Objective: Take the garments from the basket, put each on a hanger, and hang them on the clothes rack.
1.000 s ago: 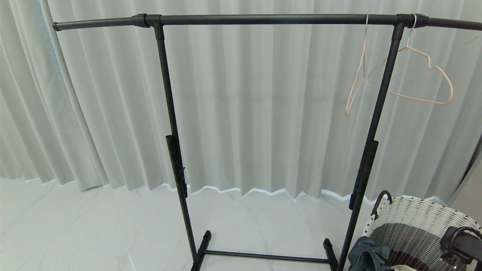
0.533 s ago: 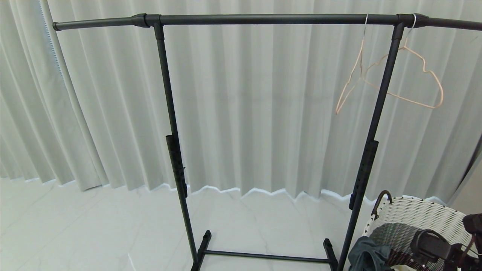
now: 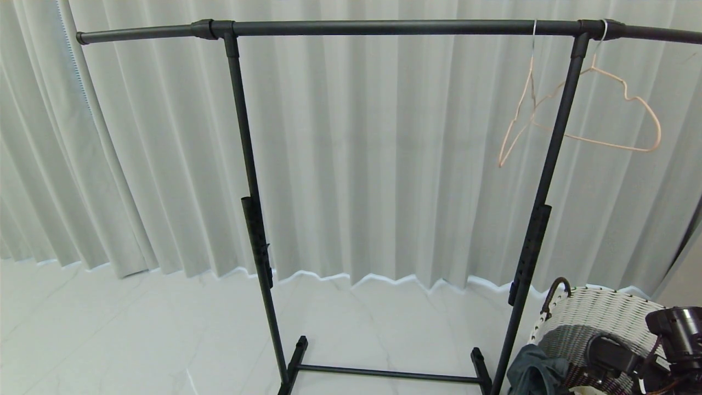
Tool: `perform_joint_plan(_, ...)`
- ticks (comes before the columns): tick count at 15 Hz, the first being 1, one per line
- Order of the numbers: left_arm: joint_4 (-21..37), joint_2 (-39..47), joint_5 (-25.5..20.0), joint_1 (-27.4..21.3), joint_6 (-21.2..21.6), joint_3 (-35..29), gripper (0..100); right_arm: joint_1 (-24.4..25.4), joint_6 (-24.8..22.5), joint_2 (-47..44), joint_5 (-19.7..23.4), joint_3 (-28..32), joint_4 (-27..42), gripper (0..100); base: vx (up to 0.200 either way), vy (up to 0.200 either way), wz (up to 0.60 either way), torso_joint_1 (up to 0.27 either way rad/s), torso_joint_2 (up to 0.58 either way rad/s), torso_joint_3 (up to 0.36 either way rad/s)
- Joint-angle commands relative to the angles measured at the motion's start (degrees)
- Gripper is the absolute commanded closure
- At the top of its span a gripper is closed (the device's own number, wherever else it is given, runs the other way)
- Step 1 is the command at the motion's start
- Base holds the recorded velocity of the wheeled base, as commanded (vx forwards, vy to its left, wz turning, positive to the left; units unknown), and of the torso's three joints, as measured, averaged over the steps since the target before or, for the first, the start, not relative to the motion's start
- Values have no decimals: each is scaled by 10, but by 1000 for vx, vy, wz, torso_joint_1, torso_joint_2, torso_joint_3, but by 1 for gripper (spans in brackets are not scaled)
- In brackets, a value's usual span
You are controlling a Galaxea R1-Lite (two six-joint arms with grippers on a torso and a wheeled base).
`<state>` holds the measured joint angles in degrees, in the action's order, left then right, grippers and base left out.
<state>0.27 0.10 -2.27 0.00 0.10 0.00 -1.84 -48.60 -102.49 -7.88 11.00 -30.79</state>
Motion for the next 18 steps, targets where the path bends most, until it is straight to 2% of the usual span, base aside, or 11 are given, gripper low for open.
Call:
perform_joint_plan(1, 0, 0, 0, 0, 0, 0, 0, -16, 0, -19, 0, 1, -16, 0, 0, 0, 0, 0, 0, 0)
perform_joint_plan(3, 0, 0, 0, 0, 0, 0, 0, -18, 0, -22, 1, -4, -31, 0, 0, 0, 0, 0, 0, 0)
perform_joint_plan(4, 0, 0, 0, 0, 0, 0, 0, -16, 0, -20, 1, -10, -34, 100, 0, 0, 0, 0, 0, 0)
perform_joint_plan(7, 0, 0, 0, 0, 0, 0, 0, -17, 2, 9, 0, -21, -39, 100, 0, 0, 0, 0, 0, 0)
perform_joint_plan(13, 0, 0, 0, 0, 0, 0, 0, -102, 1, 166, 1, -62, -30, 100, 0, 0, 0, 0, 0, 0)
perform_joint_plan(15, 0, 0, 0, 0, 0, 0, 0, -127, 1, 253, 2, -30, 36, 100, 0, 0, 0, 0, 0, 0)
perform_joint_plan(17, 0, 0, 0, 0, 0, 0, 0, -129, 5, 337, 4, 49, 160, 100, 0, 0, 0, 0, 0, 0)
perform_joint_plan(18, 0, 0, 0, 0, 0, 0, 0, -131, 14, 376, 5, 99, 246, 100, 0, 0, 0, 0, 0, 0)
